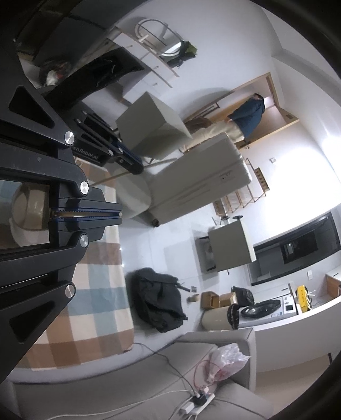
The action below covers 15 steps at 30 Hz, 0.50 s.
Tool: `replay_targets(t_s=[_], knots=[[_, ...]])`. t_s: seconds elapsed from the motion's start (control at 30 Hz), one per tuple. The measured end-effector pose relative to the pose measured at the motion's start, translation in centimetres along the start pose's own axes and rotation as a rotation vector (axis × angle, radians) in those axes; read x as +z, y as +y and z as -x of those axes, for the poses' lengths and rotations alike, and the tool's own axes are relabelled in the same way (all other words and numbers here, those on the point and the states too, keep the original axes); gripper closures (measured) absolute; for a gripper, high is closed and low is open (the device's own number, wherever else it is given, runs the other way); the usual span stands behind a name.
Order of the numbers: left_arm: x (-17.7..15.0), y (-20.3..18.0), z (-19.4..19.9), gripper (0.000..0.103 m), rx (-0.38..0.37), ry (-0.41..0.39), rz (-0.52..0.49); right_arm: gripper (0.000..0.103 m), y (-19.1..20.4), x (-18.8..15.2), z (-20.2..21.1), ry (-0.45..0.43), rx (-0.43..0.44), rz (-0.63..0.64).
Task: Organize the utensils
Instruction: 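Carry both held chopsticks up over the white holder with both tools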
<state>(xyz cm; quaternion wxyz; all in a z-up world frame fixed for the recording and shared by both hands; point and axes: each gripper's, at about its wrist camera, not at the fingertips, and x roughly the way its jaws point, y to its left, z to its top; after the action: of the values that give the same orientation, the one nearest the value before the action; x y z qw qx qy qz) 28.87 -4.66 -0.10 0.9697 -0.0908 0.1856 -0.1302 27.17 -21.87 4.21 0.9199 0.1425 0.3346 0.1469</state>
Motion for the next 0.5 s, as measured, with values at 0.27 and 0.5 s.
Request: replay_targets(t_s=[0.27, 0.5], knots=[[0.0, 0.1, 0.3, 0.101, -0.012, -0.023, -0.038, 0.101, -0.5, -1.1, -1.0, 0.033, -0.018, -0.001], [0.5, 0.6, 0.2, 0.101, -0.048, 0.013, -0.035, 0.101, -0.6, -1.8, -1.9, 0.053, -0.020, 0.003]])
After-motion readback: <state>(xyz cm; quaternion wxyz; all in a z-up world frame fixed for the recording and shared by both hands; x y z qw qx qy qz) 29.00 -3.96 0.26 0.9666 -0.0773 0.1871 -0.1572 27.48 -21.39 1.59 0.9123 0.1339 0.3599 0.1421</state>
